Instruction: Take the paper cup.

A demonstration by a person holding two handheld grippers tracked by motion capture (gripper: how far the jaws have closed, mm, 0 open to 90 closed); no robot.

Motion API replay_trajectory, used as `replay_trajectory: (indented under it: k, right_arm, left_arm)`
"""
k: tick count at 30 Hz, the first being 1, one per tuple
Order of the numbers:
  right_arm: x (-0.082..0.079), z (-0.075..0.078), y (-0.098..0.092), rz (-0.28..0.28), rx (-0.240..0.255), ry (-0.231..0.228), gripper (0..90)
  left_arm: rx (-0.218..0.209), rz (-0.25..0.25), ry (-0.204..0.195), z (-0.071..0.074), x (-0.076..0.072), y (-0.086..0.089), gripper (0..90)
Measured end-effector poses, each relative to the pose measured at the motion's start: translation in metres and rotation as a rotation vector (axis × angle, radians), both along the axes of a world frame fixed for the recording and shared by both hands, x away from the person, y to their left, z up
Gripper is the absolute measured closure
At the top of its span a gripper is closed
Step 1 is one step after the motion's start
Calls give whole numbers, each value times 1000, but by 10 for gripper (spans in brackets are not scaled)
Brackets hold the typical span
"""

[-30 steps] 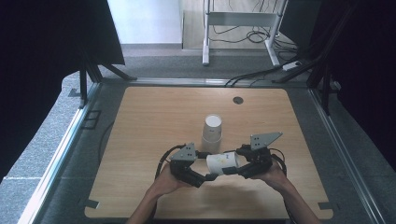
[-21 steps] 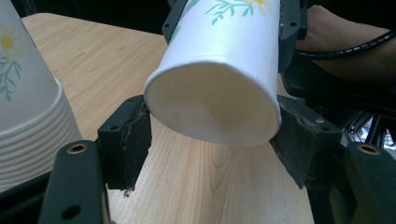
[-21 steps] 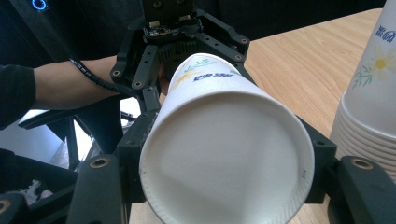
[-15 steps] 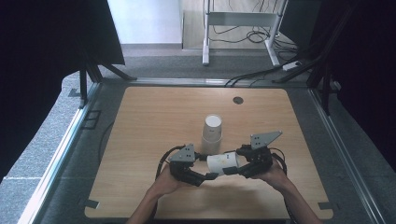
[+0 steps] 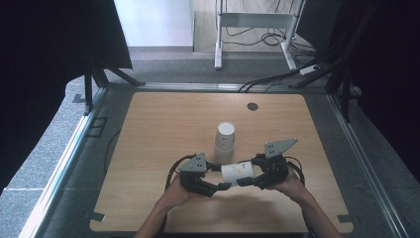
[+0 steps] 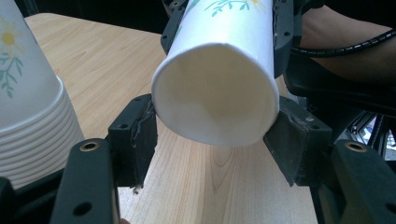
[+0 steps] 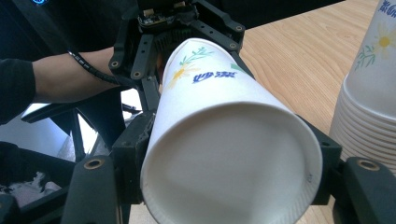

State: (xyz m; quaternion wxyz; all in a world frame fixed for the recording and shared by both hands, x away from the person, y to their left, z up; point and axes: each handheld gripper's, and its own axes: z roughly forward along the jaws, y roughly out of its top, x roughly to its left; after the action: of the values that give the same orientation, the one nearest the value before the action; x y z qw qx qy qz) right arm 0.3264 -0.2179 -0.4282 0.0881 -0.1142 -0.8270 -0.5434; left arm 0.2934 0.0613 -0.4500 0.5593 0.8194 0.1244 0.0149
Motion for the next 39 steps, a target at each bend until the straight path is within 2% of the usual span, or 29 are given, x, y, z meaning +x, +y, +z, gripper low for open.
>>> replay_trajectory:
  k: [11, 16, 18, 22, 27, 35, 39]
  right_arm:
    - [-1, 3, -1, 1, -11, -14, 302]
    - [-1, 7, -3, -8, -16, -25, 265]
    - [-1, 9, -4, -6, -29, -27, 239]
    - [-3, 11, -2, -7, -97, -59, 196]
    - [-5, 17, -2, -18, -157, -111, 175]
    - [-7, 21, -2, -23, -253, -168, 163]
    - [-10, 22, 4, -19, -325, -197, 161]
  left_arm:
    - [17, -13, -2, 1, -1, -1, 371]
    - [46, -11, 0, 4, -1, 0, 371]
    - [54, -8, 2, 5, -1, 1, 371]
    - [84, -1, 4, 8, -1, 1, 372]
    - [146, 3, 2, 13, 0, 2, 373]
    - [271, -4, -16, 25, 1, 0, 373]
    - [351, -21, -20, 28, 3, -5, 373]
